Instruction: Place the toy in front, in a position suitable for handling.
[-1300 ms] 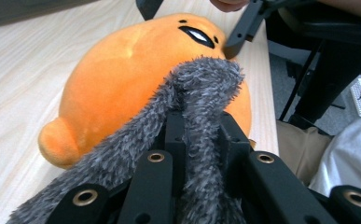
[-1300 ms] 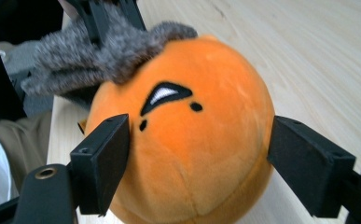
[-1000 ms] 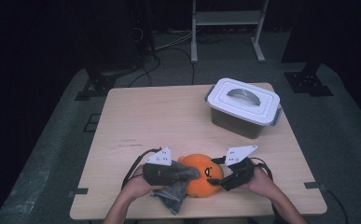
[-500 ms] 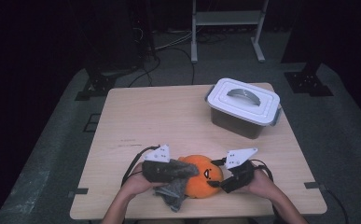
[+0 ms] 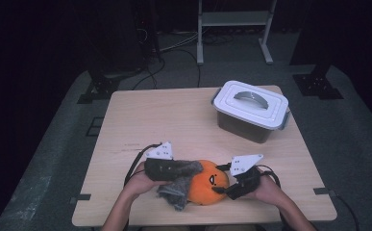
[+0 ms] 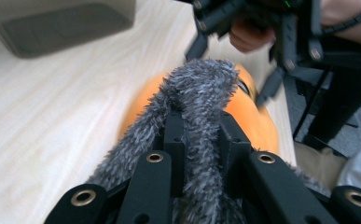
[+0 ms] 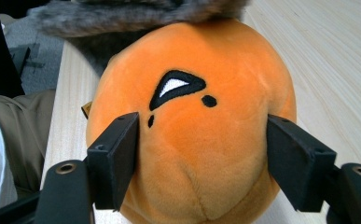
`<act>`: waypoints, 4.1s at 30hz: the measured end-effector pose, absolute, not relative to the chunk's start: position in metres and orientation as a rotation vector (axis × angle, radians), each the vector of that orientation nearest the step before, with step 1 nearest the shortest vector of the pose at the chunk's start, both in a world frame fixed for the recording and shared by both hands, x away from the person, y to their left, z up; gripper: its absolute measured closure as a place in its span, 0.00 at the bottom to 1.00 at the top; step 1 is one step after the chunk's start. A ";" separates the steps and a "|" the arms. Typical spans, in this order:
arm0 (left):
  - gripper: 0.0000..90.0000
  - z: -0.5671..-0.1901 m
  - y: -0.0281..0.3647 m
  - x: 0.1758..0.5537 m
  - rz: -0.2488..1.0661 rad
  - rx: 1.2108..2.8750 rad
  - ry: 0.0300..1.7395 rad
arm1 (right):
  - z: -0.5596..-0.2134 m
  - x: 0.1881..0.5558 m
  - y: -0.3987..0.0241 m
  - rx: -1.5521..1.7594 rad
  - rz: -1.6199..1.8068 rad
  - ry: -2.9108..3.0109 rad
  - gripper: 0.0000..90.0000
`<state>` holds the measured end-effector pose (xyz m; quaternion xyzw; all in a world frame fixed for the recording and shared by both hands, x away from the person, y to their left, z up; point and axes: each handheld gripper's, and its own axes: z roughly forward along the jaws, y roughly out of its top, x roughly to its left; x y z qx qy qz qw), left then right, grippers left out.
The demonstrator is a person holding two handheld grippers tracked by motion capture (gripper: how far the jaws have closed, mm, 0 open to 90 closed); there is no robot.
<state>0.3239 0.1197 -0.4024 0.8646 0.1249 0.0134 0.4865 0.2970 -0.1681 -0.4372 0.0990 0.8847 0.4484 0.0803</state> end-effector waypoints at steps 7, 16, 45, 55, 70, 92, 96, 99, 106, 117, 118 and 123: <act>0.86 -0.406 0.109 0.326 0.021 2.185 0.263 | -0.437 0.296 -0.169 0.287 1.331 2.647 0.31; 0.86 -0.414 0.125 0.320 0.015 2.175 0.287 | -0.424 0.298 -0.175 0.348 1.332 2.650 0.25; 0.86 -0.421 0.150 0.329 0.007 2.120 0.392 | -0.434 0.301 -0.173 0.421 1.306 2.694 0.43; 0.85 -0.399 0.118 0.315 0.025 2.120 0.241 | -0.432 0.306 -0.164 0.538 1.339 2.671 0.46; 0.85 -0.413 0.138 0.329 0.044 2.125 0.351 | -0.421 0.303 -0.168 0.192 1.290 2.627 0.29; 0.86 -0.389 0.109 0.306 0.090 2.161 0.184 | -0.422 0.312 -0.150 0.493 1.369 2.645 0.63; 0.86 -0.400 0.123 0.303 0.079 2.154 0.208 | -0.424 0.315 -0.155 0.535 1.389 2.654 0.64; 0.86 -0.403 0.130 0.301 0.078 2.154 0.224 | -0.424 0.315 -0.156 0.543 1.394 2.656 0.64; 0.86 -0.407 0.144 0.290 0.102 2.176 0.235 | -0.422 0.314 -0.152 0.553 1.411 2.647 0.64; 0.86 -0.401 0.122 0.286 0.096 2.212 0.147 | -0.424 0.312 -0.146 0.560 1.409 2.656 0.64; 0.86 -0.402 0.123 0.286 0.095 2.213 0.150 | -0.425 0.313 -0.147 0.563 1.410 2.658 0.64; 0.86 -0.414 0.147 0.283 0.071 2.200 0.212 | -0.425 0.314 -0.148 0.566 1.409 2.661 0.64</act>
